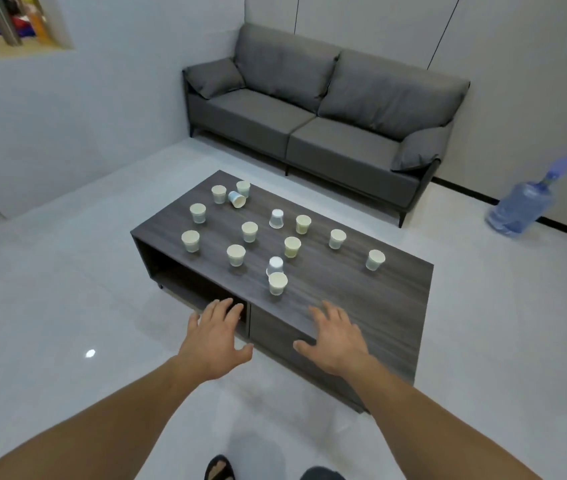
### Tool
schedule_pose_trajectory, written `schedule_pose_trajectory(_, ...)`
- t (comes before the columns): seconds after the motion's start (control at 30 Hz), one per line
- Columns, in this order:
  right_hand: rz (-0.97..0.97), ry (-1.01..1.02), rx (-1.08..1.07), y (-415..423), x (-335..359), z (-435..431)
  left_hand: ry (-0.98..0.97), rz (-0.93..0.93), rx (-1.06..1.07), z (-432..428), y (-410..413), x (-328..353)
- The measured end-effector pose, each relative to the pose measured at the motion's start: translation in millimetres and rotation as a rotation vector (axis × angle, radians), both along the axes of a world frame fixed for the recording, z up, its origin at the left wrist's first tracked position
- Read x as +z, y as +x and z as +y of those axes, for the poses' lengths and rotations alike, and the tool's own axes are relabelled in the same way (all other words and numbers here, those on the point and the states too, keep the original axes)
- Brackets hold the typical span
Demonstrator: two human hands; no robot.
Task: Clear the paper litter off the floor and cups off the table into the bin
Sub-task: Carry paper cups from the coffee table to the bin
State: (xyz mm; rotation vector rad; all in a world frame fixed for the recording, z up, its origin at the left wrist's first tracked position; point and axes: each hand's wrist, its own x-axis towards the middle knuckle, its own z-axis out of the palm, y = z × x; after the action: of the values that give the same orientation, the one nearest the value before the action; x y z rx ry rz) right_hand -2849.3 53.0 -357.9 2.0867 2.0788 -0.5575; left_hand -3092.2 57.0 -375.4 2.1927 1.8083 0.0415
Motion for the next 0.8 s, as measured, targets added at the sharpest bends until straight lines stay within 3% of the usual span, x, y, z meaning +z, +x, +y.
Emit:
schedule_pose_trajectory(0.37,0.0,-0.081,0.014,-19,-34,146,-0.056,-0.005,0.007,136,-20,-24)
schedule_pose_trajectory(0.8,0.021,-0.26,0.023,-17,-160,331,-0.282,-0.038,0.044,307,10,-123)
